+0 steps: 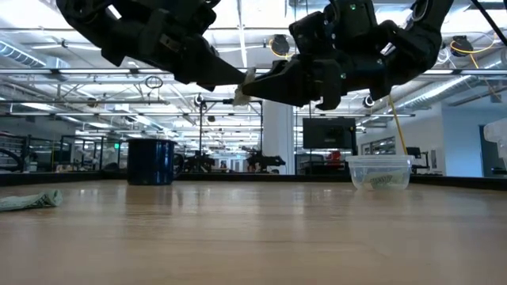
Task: Pick and place Stevia / Truvia into bins
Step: Put the light green stevia packet into the top transparent container
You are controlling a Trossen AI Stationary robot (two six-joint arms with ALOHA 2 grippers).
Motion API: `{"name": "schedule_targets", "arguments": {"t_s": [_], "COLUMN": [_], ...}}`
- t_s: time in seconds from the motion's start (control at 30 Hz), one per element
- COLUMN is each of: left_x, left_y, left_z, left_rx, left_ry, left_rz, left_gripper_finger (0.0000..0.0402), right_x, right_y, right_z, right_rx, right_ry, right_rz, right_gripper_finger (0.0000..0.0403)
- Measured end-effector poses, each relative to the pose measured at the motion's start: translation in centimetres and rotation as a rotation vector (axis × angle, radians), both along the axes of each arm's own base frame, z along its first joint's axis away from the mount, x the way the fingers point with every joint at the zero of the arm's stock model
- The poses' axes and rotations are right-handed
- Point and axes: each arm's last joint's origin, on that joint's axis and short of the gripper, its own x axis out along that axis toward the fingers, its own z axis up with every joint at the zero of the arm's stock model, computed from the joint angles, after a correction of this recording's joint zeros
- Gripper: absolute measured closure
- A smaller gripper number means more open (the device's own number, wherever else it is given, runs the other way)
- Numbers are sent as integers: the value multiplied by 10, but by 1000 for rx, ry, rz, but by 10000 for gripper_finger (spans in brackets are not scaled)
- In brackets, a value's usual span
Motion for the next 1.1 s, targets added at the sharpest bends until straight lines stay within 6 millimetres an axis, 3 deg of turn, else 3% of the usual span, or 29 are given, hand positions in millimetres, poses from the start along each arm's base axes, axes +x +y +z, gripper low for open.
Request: {"name": "schedule_targets", "arguments": {"t_s": [0.23, 0.43, 0.53, 0.73, 0.97, 1.1], "left_x": [0, 0, 0, 0, 0, 0], "left_y": [5, 6, 7, 8, 8, 9], "left_z": [1, 0, 0, 0, -1, -2], "left_rx": [2, 14, 23, 30, 40, 42], "left_ry": [-10, -4, 0, 1, 5, 25], "left_rz": [22, 53, 77, 97, 138, 171], "left_gripper_finger": [384, 396, 380, 342, 309, 295], "right_x": [-1, -1, -1, -1, -4, -11], "right_y": [2, 1, 1, 1, -7, -13], "right_z": [-3, -3, -3, -4, -16, -5], "right_rx": [-20, -26, -18, -8, -77, -160], "right_ry": [31, 30, 31, 46, 170, 192], "right_rz": [8, 4, -2, -11, -312, -564], "right_gripper_finger": [313, 369, 396, 400, 401, 401]}}
